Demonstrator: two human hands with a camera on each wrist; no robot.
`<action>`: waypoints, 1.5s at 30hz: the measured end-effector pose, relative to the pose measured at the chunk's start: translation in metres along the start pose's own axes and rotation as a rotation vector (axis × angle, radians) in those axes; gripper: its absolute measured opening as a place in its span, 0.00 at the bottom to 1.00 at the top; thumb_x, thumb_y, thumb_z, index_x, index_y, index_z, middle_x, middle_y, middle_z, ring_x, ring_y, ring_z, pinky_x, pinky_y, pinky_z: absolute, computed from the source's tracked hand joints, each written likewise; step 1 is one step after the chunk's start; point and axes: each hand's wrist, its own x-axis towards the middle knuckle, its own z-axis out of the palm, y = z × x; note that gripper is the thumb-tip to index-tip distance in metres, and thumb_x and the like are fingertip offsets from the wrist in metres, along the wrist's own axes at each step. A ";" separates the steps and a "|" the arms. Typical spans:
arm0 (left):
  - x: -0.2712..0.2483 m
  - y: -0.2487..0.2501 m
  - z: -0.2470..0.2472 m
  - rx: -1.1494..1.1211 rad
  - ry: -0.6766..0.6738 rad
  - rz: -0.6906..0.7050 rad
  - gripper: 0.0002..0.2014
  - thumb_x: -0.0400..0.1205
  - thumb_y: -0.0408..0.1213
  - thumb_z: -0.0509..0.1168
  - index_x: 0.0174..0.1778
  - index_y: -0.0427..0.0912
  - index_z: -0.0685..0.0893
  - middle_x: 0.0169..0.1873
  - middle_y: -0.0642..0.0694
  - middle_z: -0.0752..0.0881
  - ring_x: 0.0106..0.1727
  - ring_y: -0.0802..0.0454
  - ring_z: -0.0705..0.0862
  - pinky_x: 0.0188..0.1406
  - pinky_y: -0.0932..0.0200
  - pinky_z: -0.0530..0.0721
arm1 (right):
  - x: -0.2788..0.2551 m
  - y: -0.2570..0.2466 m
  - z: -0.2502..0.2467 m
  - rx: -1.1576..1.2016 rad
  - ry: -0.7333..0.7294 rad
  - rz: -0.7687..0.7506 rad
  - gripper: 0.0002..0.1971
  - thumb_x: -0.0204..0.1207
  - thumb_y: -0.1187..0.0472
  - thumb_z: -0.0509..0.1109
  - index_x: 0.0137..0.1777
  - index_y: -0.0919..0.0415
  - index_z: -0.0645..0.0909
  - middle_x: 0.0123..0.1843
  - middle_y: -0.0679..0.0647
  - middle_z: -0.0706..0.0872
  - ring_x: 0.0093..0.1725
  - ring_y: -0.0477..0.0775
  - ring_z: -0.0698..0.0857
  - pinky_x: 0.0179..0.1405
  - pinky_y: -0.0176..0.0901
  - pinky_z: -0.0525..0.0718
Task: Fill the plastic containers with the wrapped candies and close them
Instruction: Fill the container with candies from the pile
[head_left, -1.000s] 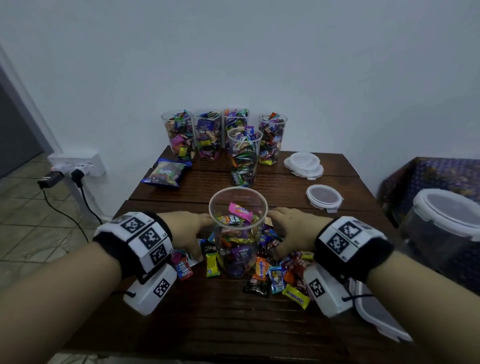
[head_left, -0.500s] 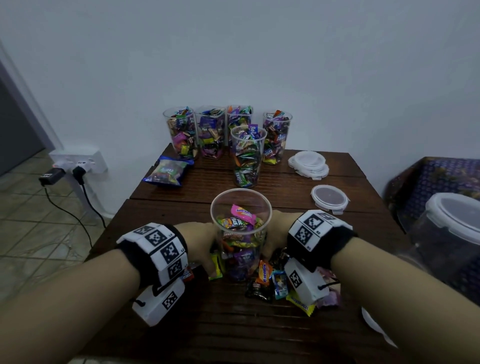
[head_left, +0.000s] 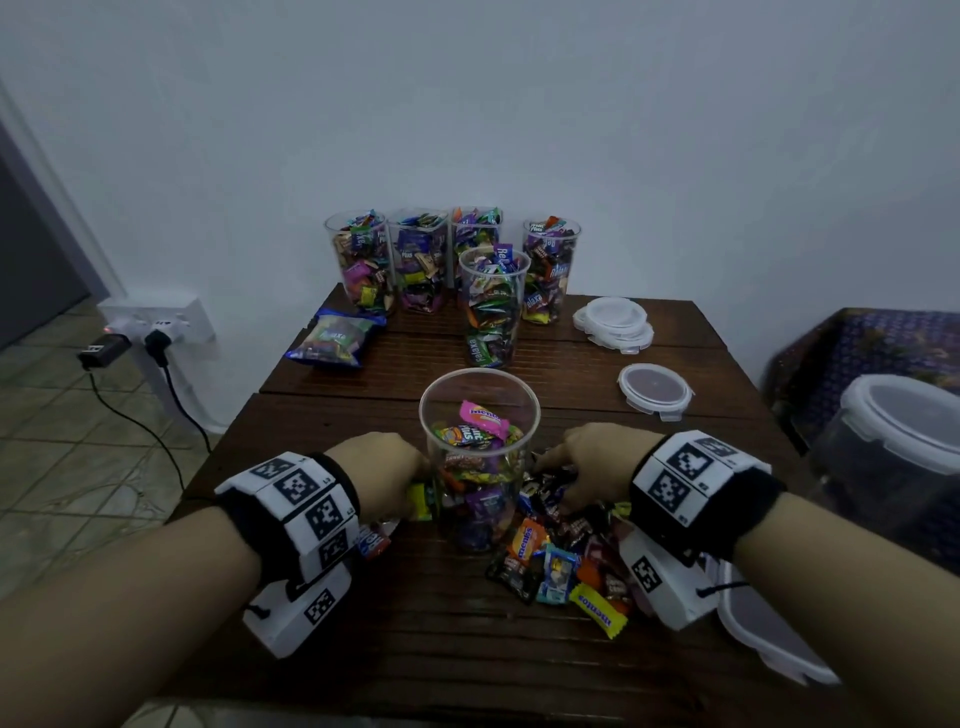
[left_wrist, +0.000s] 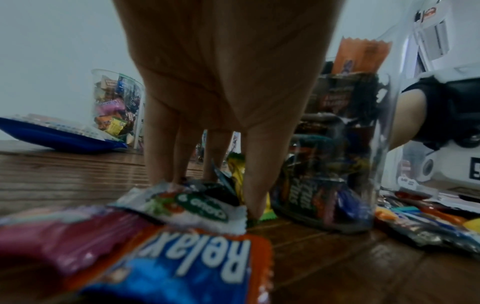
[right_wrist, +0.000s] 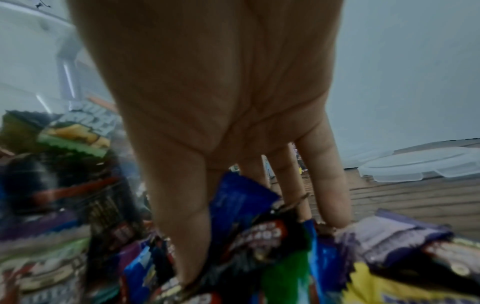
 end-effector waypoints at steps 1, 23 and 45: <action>0.000 0.000 -0.001 0.001 0.005 -0.002 0.20 0.79 0.43 0.69 0.68 0.48 0.79 0.59 0.45 0.83 0.59 0.47 0.81 0.51 0.57 0.79 | -0.002 0.001 0.001 -0.002 0.017 0.000 0.30 0.78 0.52 0.69 0.79 0.45 0.66 0.71 0.54 0.75 0.69 0.57 0.75 0.61 0.45 0.75; -0.019 -0.022 -0.011 -0.317 0.450 -0.054 0.09 0.79 0.41 0.69 0.54 0.53 0.87 0.45 0.56 0.81 0.47 0.57 0.78 0.45 0.64 0.71 | -0.018 0.015 0.009 0.310 0.269 0.013 0.12 0.76 0.72 0.62 0.41 0.55 0.81 0.44 0.49 0.80 0.46 0.48 0.78 0.42 0.34 0.75; -0.042 -0.012 -0.040 -0.809 0.945 0.072 0.12 0.75 0.33 0.73 0.43 0.58 0.85 0.42 0.59 0.84 0.45 0.60 0.82 0.47 0.72 0.76 | -0.053 -0.032 -0.088 0.602 0.846 -0.322 0.10 0.74 0.71 0.67 0.41 0.54 0.84 0.35 0.39 0.81 0.34 0.36 0.80 0.39 0.21 0.74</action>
